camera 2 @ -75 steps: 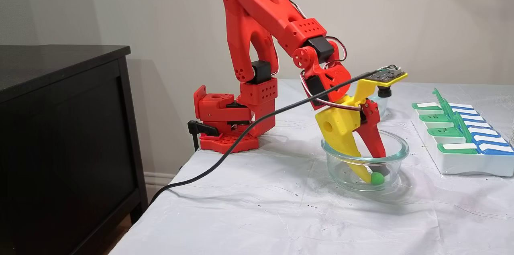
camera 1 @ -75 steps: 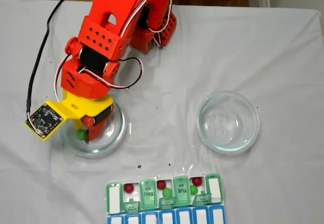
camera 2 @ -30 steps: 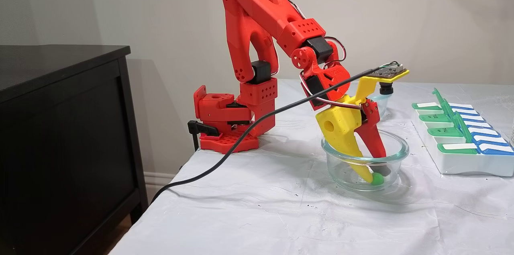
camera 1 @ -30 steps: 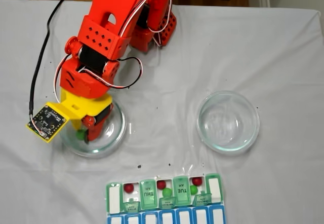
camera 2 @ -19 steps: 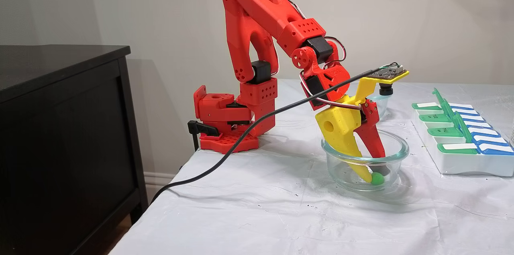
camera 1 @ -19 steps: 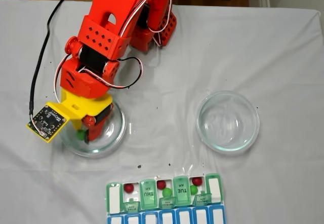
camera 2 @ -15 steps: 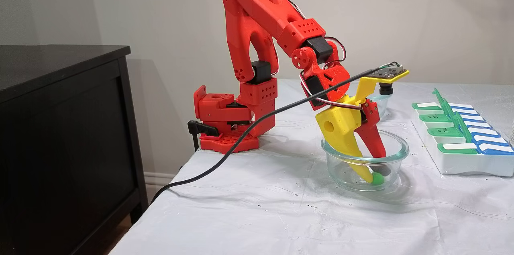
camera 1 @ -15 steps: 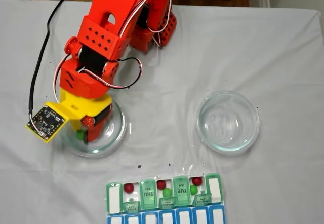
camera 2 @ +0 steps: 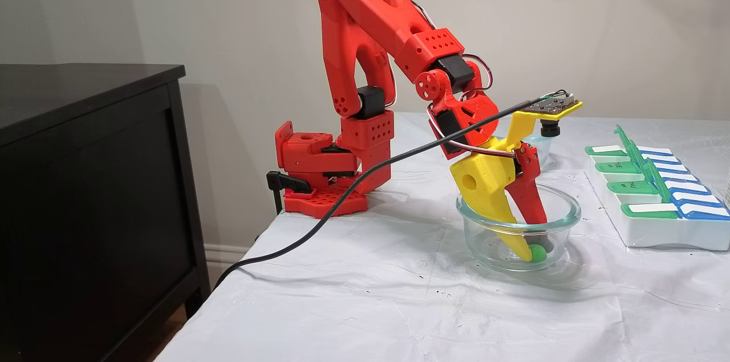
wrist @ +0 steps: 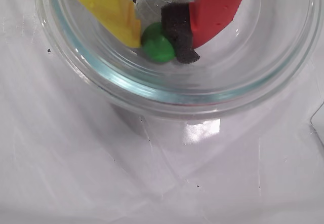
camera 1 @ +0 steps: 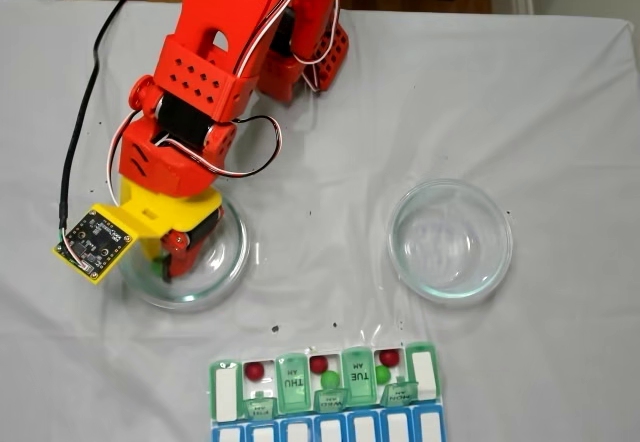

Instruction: Sort medicines into box.

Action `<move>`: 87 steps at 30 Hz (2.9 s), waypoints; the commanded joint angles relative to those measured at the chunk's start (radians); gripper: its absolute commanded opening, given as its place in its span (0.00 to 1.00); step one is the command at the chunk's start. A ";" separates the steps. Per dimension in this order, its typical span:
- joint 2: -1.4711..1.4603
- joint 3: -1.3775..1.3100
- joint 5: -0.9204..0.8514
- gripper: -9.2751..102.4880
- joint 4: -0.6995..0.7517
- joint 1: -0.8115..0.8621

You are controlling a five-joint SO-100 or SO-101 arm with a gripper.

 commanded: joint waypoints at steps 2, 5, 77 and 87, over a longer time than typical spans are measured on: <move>0.012 -0.029 0.005 0.08 0.000 0.000; 0.043 -0.037 0.034 0.08 0.046 -0.014; -0.350 -0.825 0.885 0.22 0.319 -0.425; 0.017 -0.581 0.887 0.08 0.347 -0.463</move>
